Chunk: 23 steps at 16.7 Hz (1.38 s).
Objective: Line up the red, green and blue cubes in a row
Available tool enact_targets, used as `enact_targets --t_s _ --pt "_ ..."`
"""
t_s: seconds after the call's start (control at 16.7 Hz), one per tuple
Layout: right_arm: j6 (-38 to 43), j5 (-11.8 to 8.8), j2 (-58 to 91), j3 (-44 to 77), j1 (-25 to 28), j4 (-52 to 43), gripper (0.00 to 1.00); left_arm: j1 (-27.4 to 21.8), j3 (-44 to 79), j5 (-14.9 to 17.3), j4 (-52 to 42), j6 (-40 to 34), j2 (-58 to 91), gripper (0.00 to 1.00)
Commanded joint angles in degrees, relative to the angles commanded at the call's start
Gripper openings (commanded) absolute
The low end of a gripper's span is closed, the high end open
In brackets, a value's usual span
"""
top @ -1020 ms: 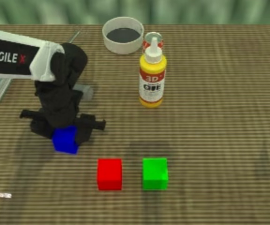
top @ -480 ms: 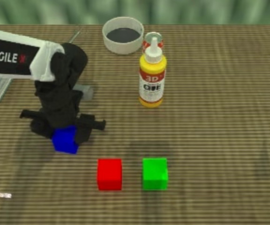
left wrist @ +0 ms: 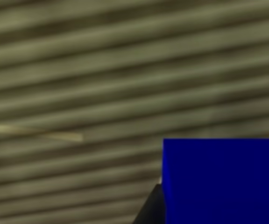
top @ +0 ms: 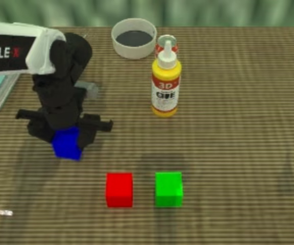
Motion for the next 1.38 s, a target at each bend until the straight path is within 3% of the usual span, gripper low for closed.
enact_targets --t_s 0.24,0.66,0.84,1.38 --pt "0.00 0.00 0.00 0.00 0.00 0.00 1.00 0.39 3.63 0.01 -6.93 0.11 -3.53 0.00" --pt "0.00 0.00 0.00 0.00 0.00 0.00 1.00 -1.84 5.84 -0.02 -8.28 -1.91 -2.07 0.00" --pt "0.00 0.00 0.00 0.00 0.00 0.00 1.00 -7.78 13.19 -0.03 -11.84 -9.41 2.36 0.00" --pt "0.00 0.00 0.00 0.00 0.00 0.00 1.00 -32.01 41.60 0.05 -24.79 -43.02 17.18 0.00"
